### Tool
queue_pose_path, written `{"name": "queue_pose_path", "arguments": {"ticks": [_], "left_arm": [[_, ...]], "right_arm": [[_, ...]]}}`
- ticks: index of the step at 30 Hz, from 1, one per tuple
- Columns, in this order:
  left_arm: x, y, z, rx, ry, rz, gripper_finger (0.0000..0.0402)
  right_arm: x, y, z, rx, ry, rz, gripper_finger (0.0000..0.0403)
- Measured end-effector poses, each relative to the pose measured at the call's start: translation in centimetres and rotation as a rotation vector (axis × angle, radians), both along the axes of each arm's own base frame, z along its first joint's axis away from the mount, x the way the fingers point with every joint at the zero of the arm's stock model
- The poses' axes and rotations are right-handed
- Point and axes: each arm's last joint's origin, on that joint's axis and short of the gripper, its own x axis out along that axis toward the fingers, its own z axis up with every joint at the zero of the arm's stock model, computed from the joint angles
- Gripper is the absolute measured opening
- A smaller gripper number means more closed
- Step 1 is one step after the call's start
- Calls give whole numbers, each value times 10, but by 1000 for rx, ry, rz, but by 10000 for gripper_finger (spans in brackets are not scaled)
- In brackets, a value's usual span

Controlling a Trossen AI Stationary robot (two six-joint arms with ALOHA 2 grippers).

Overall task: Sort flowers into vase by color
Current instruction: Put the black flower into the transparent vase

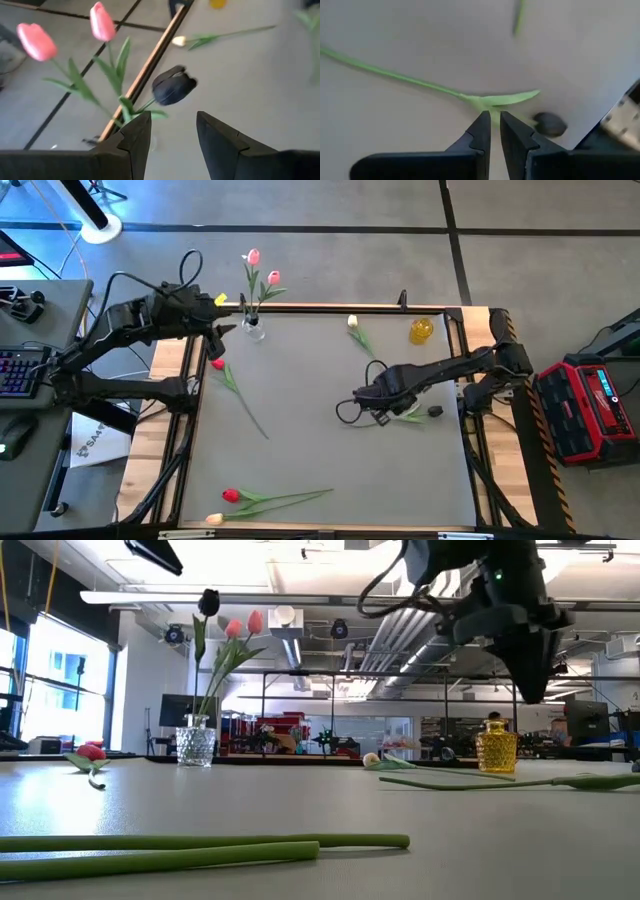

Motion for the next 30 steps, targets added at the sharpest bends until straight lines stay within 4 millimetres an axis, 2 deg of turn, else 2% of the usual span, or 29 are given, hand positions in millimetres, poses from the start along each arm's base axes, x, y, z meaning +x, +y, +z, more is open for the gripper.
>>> {"name": "queue_pose_path", "arguments": {"ticks": [7, 13, 16, 22, 25, 30], "left_arm": [[0, -3, -2, -4, 14, 14, 145], [12, 1, -1, 6, -19, 11, 145], [19, 3, -3, -28, -30, -19, 145], [26, 3, -6, -80, -26, -99, 145], [27, 3, -4, -66, -34, -108, 145], [22, -2, -7, -109, -8, -104, 145]], "right_arm": [[-5, 26, 0, -15, -19, -93, 28], [-3, 31, -1, -25, -59, -417, 28], [-5, 38, -1, -66, -75, -491, 28], [-14, 67, -1, -114, -125, -569, 29], [-15, 84, -2, -87, -185, -607, 44], [-13, 102, -2, -108, -374, -658, 95]]}}
